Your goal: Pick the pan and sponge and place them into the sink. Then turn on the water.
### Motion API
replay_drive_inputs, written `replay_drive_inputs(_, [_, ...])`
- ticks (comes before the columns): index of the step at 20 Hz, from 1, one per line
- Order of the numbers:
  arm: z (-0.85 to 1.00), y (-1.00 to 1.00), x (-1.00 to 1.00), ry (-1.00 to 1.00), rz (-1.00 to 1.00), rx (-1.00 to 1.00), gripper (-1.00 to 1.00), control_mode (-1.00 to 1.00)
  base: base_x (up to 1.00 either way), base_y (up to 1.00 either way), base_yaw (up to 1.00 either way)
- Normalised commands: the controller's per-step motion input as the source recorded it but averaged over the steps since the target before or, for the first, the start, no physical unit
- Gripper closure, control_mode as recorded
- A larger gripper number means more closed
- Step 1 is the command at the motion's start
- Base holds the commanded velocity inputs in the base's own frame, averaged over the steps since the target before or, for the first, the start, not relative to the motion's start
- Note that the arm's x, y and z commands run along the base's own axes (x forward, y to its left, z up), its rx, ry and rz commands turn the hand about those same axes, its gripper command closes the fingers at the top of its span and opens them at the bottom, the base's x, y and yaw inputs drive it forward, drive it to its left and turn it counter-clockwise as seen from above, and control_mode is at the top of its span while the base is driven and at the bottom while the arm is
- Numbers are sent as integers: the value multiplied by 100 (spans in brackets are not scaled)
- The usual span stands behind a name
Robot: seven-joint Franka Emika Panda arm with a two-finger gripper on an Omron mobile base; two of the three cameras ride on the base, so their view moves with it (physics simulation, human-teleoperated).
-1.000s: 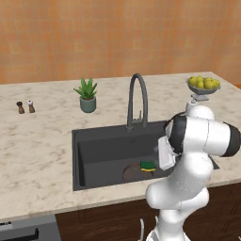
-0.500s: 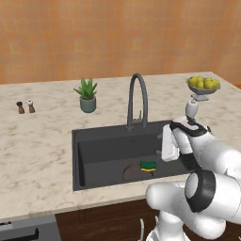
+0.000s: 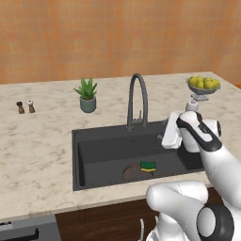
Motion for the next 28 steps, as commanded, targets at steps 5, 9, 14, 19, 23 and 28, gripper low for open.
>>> replay_drive_inputs(5, [43, -9, 0, -19, -16, 11, -100, -100, 0, 0, 0])
replay_drive_inputs(9, [28, -12, 0, -17, -13, 17, -100, -100, 0, 0, 0])
replay_drive_inputs(14, [7, -6, 0, -8, -3, 28, -100, -100, 0, 0, 0])
replay_drive_inputs(19, [0, -1, 15, -1, 0, 19, -100, -100, 0, 0, 0])
replay_drive_inputs(23, [0, -6, 14, 0, 3, 21, -100, -100, 0, 0, 0])
replay_drive_inputs(28, [0, -5, 18, 0, 1, 18, -100, -100, 0, 0, 0])
